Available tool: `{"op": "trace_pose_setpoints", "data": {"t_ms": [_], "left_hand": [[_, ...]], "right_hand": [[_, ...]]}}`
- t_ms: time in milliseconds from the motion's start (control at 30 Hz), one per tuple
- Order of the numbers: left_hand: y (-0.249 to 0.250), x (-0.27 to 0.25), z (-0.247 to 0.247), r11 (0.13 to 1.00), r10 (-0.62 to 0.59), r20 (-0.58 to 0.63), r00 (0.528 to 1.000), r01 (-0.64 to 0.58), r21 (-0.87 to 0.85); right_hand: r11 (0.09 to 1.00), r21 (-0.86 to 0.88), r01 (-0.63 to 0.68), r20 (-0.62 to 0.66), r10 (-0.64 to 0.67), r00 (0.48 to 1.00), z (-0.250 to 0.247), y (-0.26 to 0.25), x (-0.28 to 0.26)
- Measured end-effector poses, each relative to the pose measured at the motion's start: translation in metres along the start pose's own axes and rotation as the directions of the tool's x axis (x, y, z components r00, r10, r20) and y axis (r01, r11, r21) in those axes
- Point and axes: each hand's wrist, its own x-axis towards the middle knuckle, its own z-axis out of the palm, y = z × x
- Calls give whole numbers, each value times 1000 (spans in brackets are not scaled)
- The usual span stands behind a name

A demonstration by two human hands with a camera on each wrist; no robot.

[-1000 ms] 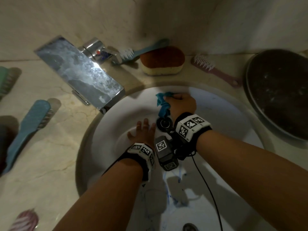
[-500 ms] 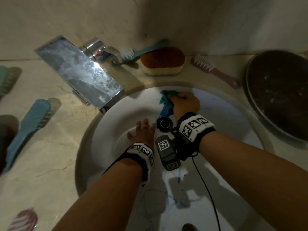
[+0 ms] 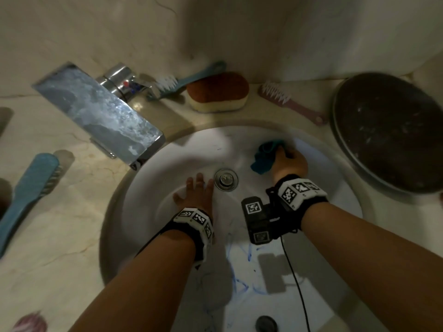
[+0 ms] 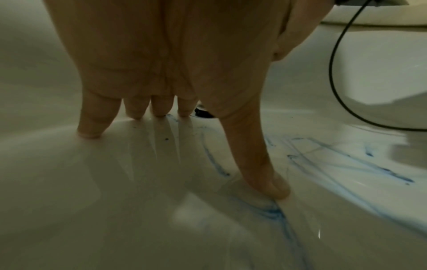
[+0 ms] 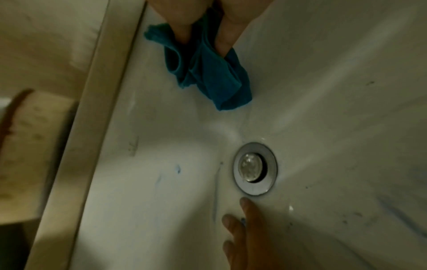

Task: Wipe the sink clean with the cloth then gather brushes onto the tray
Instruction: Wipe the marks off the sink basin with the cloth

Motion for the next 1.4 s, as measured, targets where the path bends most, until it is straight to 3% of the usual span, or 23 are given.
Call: {"op": "trace_pose_setpoints", "data": {"t_ms": [100,167,267,367,433,700,833,1033,1233,1300,1400], "left_hand": [[1,0,0,1000,-6,18,1000,6,4],[1,1,0,1000,-3,13,1000,3,1],[0,2,0,1000,0,7,1000,0,-7],[-1,2,-1,1000,3,34,999,-4,14],[-1,2,0,999,4,53,999,-6,37],[-1,3,2,996,-12,43,999,9,86],[-2,4,3,995,-11,49,999,6,100],[-1,4,3,995,-18,51,999,14,95],[0,2,0,996,-20,45,999,16,89],[0,2,-1,997,-19,49,999,15,72],[-1,3,0,998,-2,55,998,-1,62]], "right_hand": [[996,13,-85,-12,85,996,-10,3,7],[989,-8,-145,45,145,988,-15,6,8],[971,112,-209,112,197,974,-11,-1,2],[994,1,-105,110,104,988,5,-9,-5],[998,27,-59,64,57,996,9,-10,-5],[968,149,-204,81,194,978,-28,-4,9],[985,156,-71,-46,79,996,-8,-8,4],[986,166,34,-81,-21,997,10,3,3],[869,493,-46,-148,136,980,-4,1,17],[906,423,-18,-165,96,982,-1,-3,13],[978,163,127,-81,-115,990,16,-4,-2]]}}
